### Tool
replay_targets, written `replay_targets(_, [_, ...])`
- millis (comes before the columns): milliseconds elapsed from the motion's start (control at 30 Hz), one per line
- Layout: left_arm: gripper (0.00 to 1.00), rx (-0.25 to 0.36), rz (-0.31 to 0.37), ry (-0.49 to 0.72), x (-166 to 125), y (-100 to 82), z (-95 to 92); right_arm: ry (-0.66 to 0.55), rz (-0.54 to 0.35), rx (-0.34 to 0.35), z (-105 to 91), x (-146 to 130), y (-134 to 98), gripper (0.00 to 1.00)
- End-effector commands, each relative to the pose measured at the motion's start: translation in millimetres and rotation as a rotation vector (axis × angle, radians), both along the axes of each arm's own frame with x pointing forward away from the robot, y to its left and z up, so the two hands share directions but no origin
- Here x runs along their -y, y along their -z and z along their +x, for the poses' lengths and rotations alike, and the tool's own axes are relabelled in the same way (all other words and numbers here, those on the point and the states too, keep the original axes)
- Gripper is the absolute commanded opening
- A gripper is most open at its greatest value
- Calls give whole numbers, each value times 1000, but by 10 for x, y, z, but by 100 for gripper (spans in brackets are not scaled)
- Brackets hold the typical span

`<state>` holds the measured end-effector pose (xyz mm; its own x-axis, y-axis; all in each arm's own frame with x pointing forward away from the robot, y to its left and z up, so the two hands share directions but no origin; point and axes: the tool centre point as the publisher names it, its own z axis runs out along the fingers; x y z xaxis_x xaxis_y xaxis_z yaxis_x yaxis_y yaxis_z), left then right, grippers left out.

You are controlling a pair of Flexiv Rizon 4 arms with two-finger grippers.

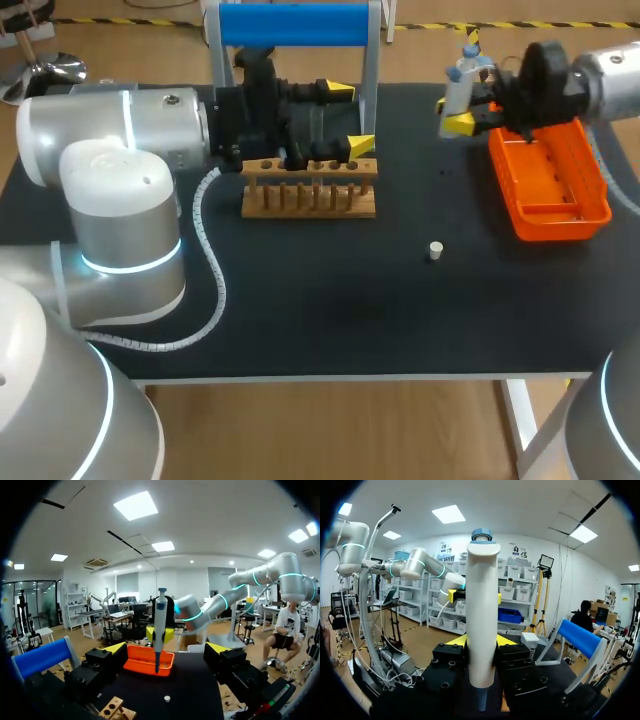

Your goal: Invert the test tube, pick up the pipette, mount the tip to pipette, aspirate from beaker and dispense into the tube, eject the tip, return the pipette, and cap with the stopper.

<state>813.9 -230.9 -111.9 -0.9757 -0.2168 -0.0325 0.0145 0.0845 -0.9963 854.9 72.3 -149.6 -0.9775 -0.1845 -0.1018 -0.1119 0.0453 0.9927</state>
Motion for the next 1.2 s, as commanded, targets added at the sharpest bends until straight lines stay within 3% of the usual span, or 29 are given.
replay_targets(33, [100,4,-7,-4,8,21,-8,0,7,-12,52,-250,22,0])
replay_targets(267, [100,4,-7,-4,8,21,-8,1,41,-50,-7,-532,4,0])
replay_targets(533, [100,4,-7,-4,8,21,-8,17,60,-29,-94,-780,-8,0])
replay_targets(1200, [100,4,-7,-4,8,21,-8,27,80,-51,-264,-1162,38,0])
